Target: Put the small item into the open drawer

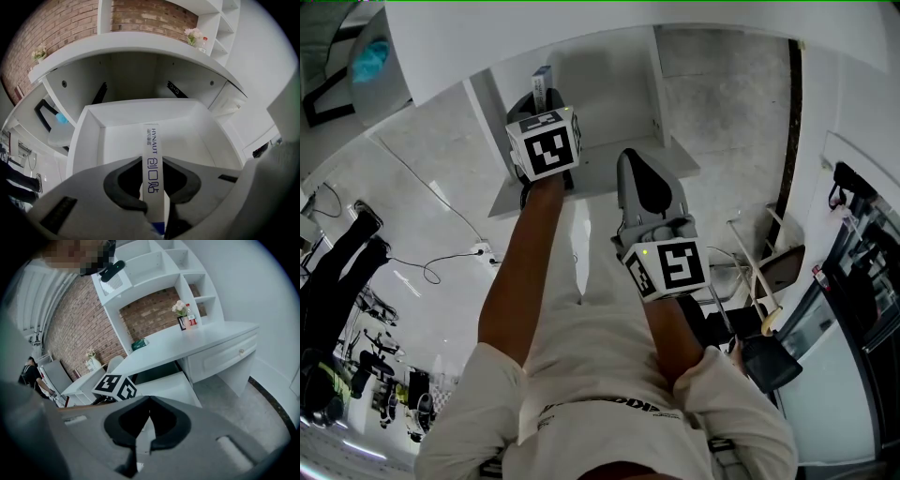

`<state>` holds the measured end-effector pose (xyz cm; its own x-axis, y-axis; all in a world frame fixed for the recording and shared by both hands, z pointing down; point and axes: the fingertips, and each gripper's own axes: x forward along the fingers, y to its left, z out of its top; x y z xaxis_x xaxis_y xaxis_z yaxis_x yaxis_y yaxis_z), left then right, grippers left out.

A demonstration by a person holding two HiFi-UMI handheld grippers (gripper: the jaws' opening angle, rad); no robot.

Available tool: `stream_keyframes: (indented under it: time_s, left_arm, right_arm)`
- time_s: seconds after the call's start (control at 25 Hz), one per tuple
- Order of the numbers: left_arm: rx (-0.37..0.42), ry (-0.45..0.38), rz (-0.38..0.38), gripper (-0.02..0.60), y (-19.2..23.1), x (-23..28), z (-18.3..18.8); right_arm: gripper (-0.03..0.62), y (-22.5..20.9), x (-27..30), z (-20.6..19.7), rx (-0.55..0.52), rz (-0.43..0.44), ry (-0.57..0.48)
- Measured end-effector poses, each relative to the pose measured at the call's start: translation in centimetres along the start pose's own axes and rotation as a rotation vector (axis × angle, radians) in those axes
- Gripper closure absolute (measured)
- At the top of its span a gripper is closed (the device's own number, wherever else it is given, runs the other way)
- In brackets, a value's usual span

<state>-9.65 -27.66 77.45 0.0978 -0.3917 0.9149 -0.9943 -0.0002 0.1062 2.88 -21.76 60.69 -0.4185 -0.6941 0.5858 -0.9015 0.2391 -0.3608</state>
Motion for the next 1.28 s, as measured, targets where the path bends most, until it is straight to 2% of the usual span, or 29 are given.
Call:
stream_keyframes:
  time_s: [0.72, 0.96, 1.28]
  left_arm:
    - [-0.021, 0.040, -0.001, 0.488, -0.2, 1.4, 0.3]
    - [-0.027, 0.031, -0.005, 0.453, -0.4, 1.0, 0.7]
    - [-0.013, -0.001, 0.002, 0.451, -0.4, -0.9, 2.3]
  right_arm:
    - [0.593, -1.1, 0.0, 0.2, 0.013, 0.000, -0.005]
    - [0.594, -1.5, 0.1, 0.7, 0.013, -0.005, -0.010]
    - [0.592, -0.9, -0.5, 1.6, 0.007, 0.005, -0.028]
